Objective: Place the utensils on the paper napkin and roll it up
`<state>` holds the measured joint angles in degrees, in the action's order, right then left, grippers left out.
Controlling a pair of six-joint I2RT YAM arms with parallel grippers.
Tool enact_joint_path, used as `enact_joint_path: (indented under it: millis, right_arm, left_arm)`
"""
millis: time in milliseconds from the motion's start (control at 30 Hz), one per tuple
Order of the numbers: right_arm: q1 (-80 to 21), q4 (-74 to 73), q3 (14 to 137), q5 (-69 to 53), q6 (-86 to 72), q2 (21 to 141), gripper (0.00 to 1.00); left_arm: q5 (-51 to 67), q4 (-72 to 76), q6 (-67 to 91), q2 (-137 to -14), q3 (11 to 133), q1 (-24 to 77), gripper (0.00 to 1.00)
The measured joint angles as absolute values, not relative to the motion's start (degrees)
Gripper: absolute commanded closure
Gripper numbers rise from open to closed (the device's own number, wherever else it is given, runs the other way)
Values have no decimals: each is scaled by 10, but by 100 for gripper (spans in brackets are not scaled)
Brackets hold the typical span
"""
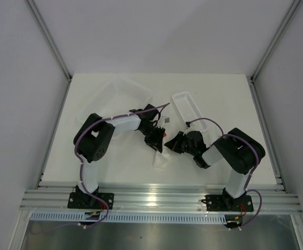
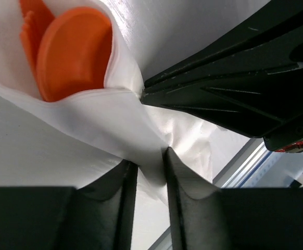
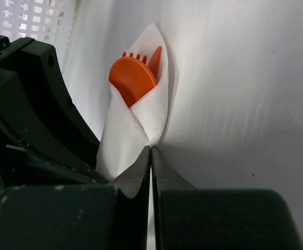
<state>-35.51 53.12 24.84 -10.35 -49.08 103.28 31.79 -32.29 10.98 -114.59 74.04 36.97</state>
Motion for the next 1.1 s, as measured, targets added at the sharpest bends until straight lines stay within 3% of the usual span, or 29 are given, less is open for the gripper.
enact_joint_path:
  millis: [200, 267, 300, 400, 567, 667, 733, 800, 833, 867, 900, 1000, 1100]
  right_arm:
    - [-355, 535, 246, -104, -491, 1032, 100]
    - [-355, 533, 246, -104, -490, 1029, 90]
    - [-355, 529, 245, -104, -489, 1027, 77]
    - [-355, 519, 245, -110, -479, 1011, 58]
    - [-338, 464, 225, -125, -454, 947, 50]
    - [-327, 408, 219, -124, -435, 896, 54]
    - [-331, 352, 224, -108, -411, 851, 61]
    - [-350, 283, 236, -71, -390, 794, 79]
    - [-363, 270, 240, -64, -381, 781, 80]
    - [-378, 255, 246, -47, -377, 764, 89]
    - [-395, 243, 253, -33, -369, 747, 92]
    - [-435, 243, 265, -12, -366, 723, 100]
    - [-451, 253, 264, -3, -380, 740, 100]
  left_arm:
    - [334, -323, 116, -1152, 741, 360, 99]
    - [334, -323, 115, -1152, 741, 360, 99]
    - [334, -322, 115, -1152, 741, 360, 99]
    - [331, -322, 114, -1150, 740, 360, 99]
    - [302, -317, 94, -1131, 732, 360, 99]
    - [271, -316, 78, -1113, 726, 360, 99]
    - [252, -316, 69, -1103, 724, 360, 99]
    - [237, -316, 64, -1096, 723, 360, 99]
    - [231, -317, 62, -1093, 723, 360, 99]
    - [226, -317, 60, -1091, 723, 360, 99]
    - [223, -317, 60, -1090, 723, 360, 99]
    - [213, -317, 60, -1089, 723, 360, 99]
    - [211, -316, 60, -1089, 723, 360, 99]
